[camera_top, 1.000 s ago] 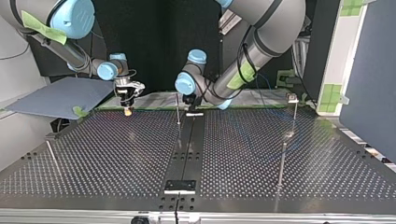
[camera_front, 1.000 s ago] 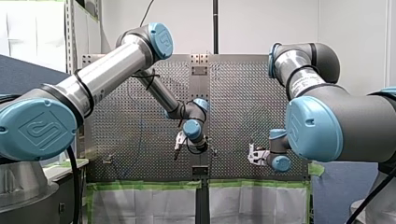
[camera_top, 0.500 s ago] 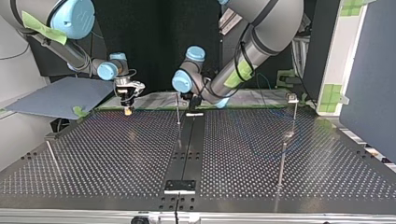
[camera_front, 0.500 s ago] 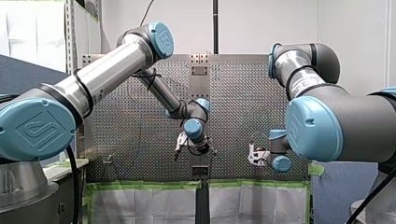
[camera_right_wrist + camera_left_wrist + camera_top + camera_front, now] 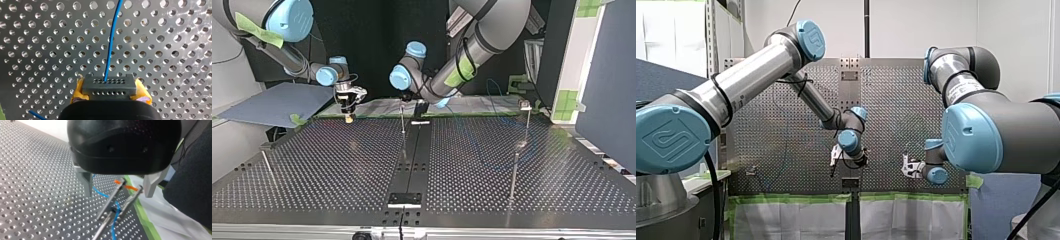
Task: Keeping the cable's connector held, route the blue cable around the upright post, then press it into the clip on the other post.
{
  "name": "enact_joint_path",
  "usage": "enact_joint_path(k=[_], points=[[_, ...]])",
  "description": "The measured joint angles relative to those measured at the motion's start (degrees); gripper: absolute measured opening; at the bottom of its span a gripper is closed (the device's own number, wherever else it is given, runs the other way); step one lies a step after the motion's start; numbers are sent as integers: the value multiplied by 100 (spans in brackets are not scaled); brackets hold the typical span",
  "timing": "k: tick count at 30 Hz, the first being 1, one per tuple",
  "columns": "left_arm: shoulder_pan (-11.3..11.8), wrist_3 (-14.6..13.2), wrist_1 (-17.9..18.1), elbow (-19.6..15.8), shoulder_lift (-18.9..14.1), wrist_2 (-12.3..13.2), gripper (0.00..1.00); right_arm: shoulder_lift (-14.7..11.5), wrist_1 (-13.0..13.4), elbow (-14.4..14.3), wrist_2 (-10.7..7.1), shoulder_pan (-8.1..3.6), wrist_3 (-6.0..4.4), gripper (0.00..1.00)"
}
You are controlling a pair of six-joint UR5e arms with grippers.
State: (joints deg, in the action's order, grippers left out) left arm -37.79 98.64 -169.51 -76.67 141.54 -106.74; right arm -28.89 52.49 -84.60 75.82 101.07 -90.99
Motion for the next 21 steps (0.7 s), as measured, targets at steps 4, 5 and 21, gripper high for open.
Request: enact_joint_path(k=[4,5,21], points=[[-44,45,195,-109,5,-86,100,1,-6,0,-11,0,0,0],[-56,65,243,-121,6,-96,100,2,-9,0,-12,0,0,0],[-130,405,985,-323,87,-231,100,9,-19,0,-11,-2,0,0]])
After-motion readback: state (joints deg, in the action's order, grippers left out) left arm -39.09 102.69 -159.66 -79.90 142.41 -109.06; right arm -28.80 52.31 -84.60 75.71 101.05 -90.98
